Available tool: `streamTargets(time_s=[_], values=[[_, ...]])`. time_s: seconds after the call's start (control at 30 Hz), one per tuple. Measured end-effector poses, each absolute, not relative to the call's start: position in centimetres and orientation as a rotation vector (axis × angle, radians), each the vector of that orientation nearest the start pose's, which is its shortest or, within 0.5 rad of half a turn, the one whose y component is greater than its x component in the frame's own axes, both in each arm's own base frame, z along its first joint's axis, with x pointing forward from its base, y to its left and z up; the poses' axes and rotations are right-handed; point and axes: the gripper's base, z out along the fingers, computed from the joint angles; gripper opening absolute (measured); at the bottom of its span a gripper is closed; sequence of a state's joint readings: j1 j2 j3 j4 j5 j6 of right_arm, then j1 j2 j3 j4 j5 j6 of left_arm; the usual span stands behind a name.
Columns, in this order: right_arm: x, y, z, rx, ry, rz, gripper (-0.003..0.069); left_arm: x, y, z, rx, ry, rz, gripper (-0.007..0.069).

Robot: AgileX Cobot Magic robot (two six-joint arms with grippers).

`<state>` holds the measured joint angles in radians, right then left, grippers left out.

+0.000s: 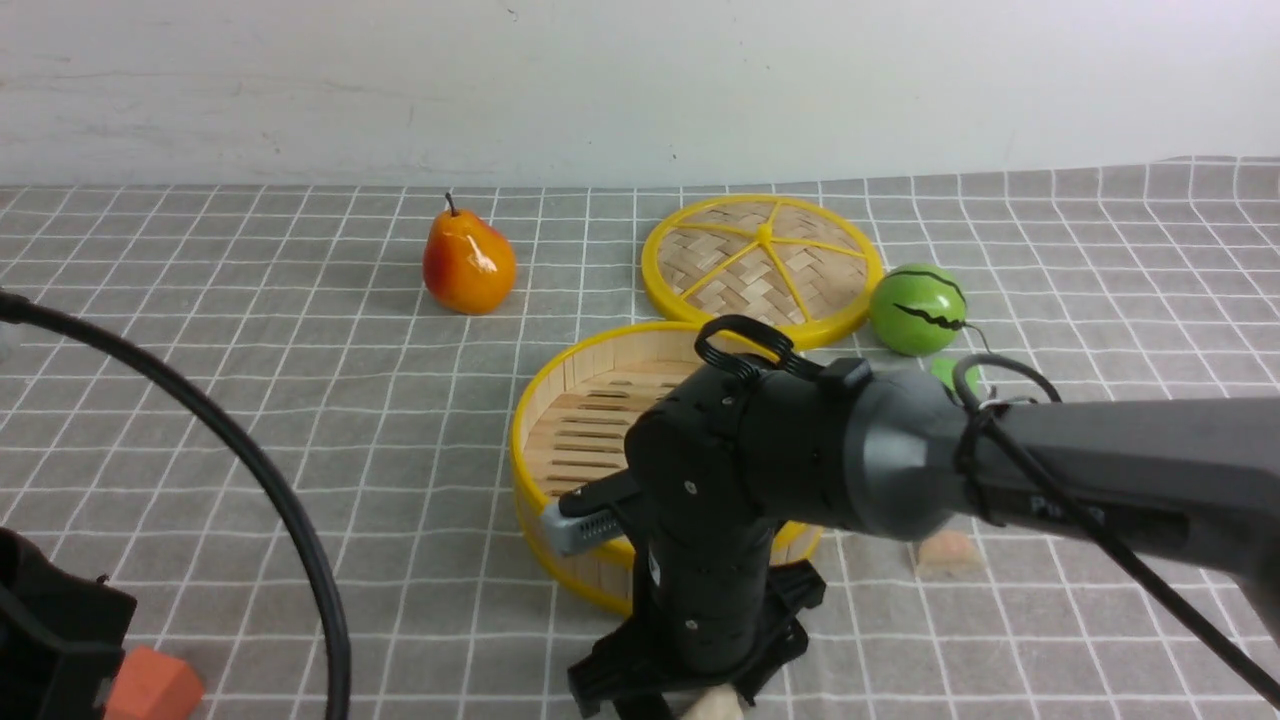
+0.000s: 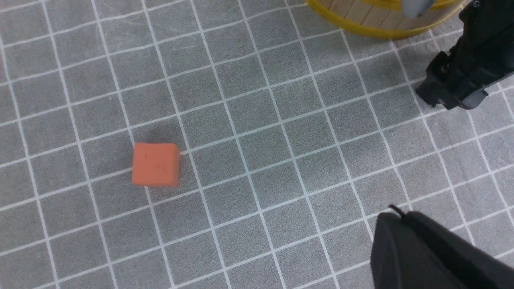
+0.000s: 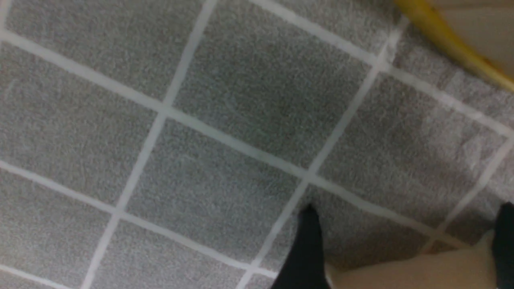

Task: Put the dumplings into the steamer on the table with the grey tablecloth.
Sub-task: 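Reach for and grasp a dumpling lying on the table beside the steamer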

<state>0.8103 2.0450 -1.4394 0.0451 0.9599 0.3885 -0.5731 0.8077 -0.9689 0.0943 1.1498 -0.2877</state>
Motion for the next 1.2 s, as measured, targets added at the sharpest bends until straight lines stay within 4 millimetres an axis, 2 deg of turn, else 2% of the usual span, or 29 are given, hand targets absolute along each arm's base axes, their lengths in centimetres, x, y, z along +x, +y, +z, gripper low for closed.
streamTargets(time_s=[0.17,0.3,0.43,0.73,1.0,1.1,1.2], values=[[26.4,28.5,16.5,-0.691,3.110,0.062,0.0564,11.1,-6.2,36.6,0.363,2.451,-0.250,-0.0014],[26.2,28.3,17.3,-0.711,3.107,0.064,0.0564,11.2,-6.3,36.6,0.363,2.441,-0.255,-0.0014],[26.2,28.4,17.2,-0.705,3.105,0.067,0.0564,11.2,-6.3,36.6,0.362,2.439,-0.256,-0.0014],[27.1,28.6,16.7,-0.432,3.082,0.064,0.0564,11.2,-6.3,36.7,0.362,2.437,-0.257,-0.0014],[26.7,28.5,16.5,-0.428,3.127,0.049,0.0564,11.2,-6.3,36.6,0.362,2.439,-0.259,-0.0014],[26.7,28.5,16.4,-0.428,3.133,0.052,0.0551,11.2,-6.3,36.6,0.362,2.439,-0.262,-0.0014],[26.6,28.6,16.4,-0.448,3.137,0.059,0.0482,11.1,-6.4,36.6,0.362,2.442,-0.268,-0.0014]])
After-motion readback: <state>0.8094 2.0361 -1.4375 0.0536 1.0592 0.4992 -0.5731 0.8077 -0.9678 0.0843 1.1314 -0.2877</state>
